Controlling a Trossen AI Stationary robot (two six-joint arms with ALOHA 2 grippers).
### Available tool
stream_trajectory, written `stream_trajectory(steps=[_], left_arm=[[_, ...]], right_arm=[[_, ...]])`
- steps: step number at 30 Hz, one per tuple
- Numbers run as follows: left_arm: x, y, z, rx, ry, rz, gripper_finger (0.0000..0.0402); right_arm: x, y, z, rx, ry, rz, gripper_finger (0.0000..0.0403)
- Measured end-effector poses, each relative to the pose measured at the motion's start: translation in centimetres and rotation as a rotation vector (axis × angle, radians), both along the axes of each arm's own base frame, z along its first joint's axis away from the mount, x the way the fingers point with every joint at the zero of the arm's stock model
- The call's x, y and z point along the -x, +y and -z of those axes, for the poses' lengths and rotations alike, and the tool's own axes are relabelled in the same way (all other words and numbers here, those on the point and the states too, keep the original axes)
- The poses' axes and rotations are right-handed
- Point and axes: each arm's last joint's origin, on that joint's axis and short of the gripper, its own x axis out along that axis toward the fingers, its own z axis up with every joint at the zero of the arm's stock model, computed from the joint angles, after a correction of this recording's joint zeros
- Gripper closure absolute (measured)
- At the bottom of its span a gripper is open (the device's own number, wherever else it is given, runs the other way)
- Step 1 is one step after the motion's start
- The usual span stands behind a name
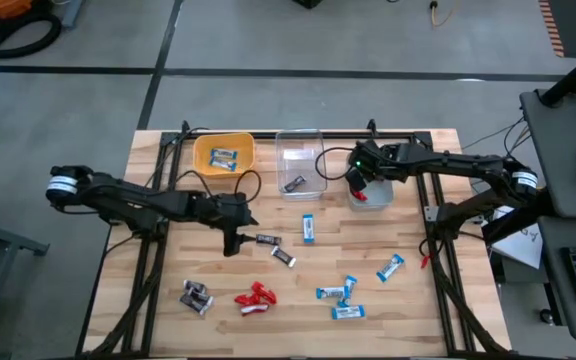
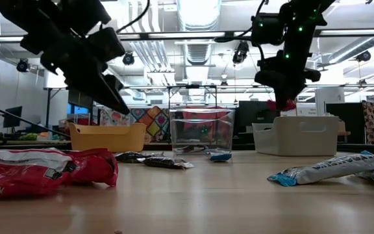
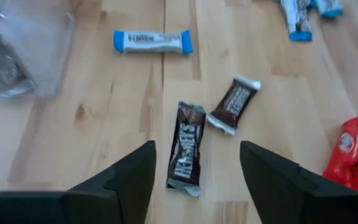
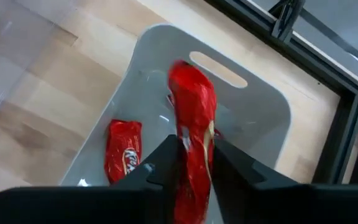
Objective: Sort candy
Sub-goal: Put the red chocolate into the gray bin, then put the brown chocolate into the transparent bin
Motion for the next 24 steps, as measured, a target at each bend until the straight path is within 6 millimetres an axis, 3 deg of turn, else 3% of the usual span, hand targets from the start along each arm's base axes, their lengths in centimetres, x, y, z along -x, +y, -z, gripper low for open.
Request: stream_trajectory(steps=[11,24], left_arm=[[-1.5,-0.5,2.6,-0.015,0.049,0.038,0.0178],[-3.3,-0.6,5.9,-0.038,0.06,0.016,0.018]], right_arm=[[-0.1,0.0,-0.2,-0.001,-0.009,-0.004,0.022],[-0.6,0.9,-0.4,0.0,-0.015,-0.045,0.0202]])
